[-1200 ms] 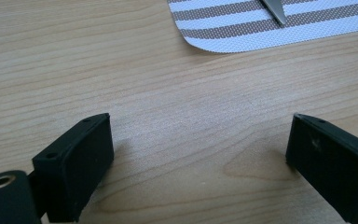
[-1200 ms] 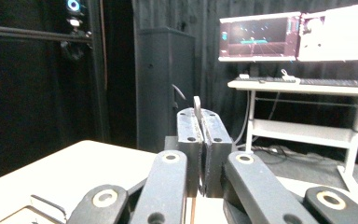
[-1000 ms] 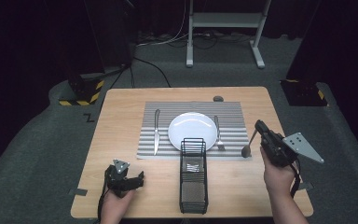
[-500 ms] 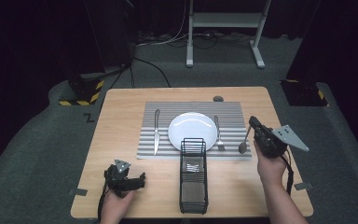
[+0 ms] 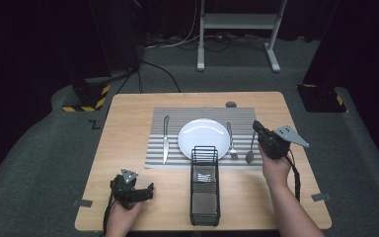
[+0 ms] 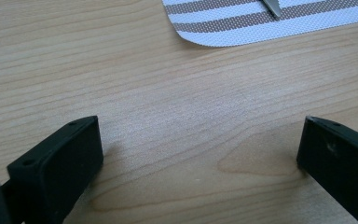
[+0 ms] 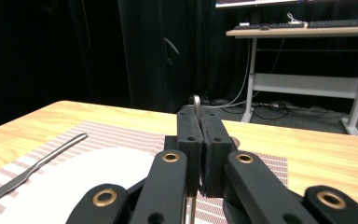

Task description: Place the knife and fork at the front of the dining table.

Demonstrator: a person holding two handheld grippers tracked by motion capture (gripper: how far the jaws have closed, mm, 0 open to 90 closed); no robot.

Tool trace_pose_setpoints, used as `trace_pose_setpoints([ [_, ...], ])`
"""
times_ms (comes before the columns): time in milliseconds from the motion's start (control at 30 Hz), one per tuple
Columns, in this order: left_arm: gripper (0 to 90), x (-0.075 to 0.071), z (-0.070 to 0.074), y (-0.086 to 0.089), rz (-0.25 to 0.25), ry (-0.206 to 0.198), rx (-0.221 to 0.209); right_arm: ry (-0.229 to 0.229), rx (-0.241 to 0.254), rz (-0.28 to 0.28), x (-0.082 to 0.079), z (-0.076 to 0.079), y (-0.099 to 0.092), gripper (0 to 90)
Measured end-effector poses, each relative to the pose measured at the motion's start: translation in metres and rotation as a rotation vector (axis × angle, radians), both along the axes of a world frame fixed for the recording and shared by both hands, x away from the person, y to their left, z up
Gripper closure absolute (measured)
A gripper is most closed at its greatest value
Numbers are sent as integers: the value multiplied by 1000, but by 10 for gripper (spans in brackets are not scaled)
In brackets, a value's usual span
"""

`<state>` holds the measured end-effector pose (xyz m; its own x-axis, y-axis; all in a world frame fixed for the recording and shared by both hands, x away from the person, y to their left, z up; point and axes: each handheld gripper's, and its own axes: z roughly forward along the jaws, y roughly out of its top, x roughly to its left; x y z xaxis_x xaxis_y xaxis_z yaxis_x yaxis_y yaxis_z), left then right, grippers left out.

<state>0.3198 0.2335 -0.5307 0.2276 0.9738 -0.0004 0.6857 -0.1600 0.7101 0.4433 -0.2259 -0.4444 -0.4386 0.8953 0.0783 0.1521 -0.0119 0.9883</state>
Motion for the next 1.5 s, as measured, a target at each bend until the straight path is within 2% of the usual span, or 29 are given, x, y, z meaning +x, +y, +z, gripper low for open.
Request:
trace_pose_setpoints([
  [300,5,-1,0,0,-3,-2,3,60,38,-43,37,-12,3,878],
  [667,12,-2,0,-1,-2,-4,1,120,85,-69,65,-27,1,870],
  [933,11,-2,0,-1,-2,-3,1,150,72,-70,81,-38,3,861],
  [1000,11,-2,0,-1,-2,-4,1,145,57,-75,84,-40,5,858],
  [1200,11,-2,0,-1,-2,-4,1,185,17,-76,90,-51,10,845],
  [1500,9,-2,0,0,-7,-2,-3,227,14,-98,96,-60,6,829],
])
